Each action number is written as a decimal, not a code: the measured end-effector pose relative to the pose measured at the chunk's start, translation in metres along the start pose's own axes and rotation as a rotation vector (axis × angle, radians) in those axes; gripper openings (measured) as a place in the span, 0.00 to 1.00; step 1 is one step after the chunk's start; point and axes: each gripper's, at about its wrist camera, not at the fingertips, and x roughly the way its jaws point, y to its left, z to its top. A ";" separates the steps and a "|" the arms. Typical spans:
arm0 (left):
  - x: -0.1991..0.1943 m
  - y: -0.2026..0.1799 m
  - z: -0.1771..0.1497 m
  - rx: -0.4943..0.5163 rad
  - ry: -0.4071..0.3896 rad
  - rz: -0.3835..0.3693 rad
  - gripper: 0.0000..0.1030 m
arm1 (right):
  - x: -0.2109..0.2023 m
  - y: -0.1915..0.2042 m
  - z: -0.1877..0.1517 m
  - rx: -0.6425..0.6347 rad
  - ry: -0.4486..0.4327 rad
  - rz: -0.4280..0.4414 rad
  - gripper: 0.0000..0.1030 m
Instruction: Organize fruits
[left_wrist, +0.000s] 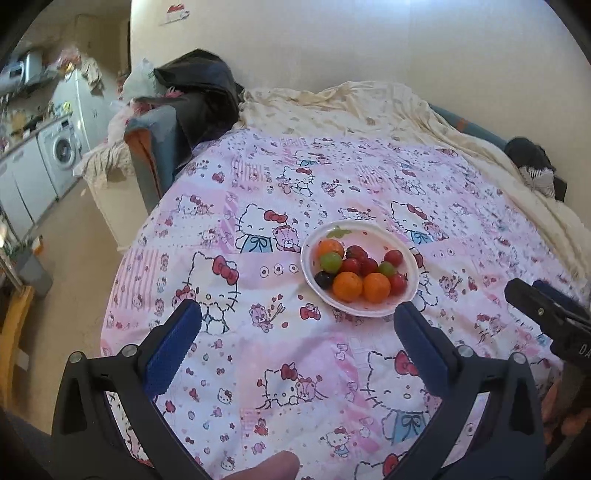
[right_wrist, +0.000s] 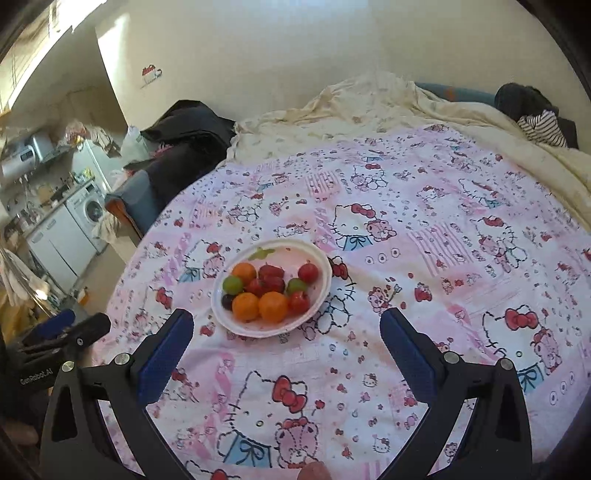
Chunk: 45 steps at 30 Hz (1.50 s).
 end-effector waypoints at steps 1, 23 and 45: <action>0.000 -0.002 0.000 0.011 -0.006 0.006 1.00 | 0.001 0.002 -0.001 -0.015 -0.002 -0.007 1.00; 0.007 -0.008 0.000 0.011 -0.004 -0.018 1.00 | 0.010 0.014 -0.006 -0.088 -0.026 -0.045 1.00; 0.004 -0.004 0.000 -0.003 -0.008 -0.016 1.00 | 0.008 0.010 -0.005 -0.073 -0.036 -0.057 1.00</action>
